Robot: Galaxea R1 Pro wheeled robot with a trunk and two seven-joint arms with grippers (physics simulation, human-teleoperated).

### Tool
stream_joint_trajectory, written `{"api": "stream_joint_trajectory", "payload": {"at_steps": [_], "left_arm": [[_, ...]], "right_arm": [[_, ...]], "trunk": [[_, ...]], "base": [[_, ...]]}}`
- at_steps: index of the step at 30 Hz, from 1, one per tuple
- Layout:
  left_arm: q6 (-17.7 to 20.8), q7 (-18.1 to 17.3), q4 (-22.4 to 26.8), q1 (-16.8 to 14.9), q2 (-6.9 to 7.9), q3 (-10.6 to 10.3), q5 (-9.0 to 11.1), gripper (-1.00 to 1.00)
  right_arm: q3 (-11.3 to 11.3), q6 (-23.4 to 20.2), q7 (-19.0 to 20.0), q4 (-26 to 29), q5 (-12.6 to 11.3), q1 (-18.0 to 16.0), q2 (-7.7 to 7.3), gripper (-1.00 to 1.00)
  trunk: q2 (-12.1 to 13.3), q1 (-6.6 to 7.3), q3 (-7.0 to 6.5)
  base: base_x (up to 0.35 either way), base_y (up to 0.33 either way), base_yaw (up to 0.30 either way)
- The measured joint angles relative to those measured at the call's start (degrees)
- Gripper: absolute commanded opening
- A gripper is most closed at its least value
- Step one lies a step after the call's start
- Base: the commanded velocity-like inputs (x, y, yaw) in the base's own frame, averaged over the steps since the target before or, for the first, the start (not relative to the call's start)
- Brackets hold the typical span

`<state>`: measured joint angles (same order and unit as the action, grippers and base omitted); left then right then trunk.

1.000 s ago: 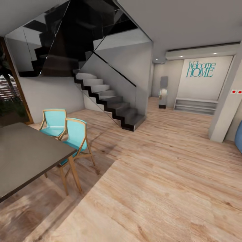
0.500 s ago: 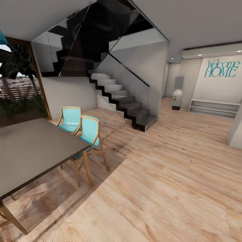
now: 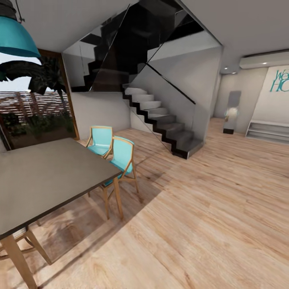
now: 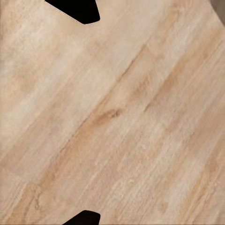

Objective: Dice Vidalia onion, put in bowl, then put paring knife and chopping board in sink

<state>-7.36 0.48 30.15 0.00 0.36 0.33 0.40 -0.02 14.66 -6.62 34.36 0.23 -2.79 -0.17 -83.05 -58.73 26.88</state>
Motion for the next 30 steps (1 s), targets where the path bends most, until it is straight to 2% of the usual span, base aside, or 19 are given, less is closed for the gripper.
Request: {"api": "stream_joint_trajectory", "payload": {"at_steps": [30], "left_arm": [[0.0, 0.0, 0.0, 0.0, 0.00, -0.1, 0.0, 1.00]], "right_arm": [[0.1, 0.0, 0.0, -0.1, 0.0, 0.0, 0.09, 1.00]], "trunk": [[0.0, 0.00, 0.00]], "base": [[0.000, 0.000, 0.247]]}}
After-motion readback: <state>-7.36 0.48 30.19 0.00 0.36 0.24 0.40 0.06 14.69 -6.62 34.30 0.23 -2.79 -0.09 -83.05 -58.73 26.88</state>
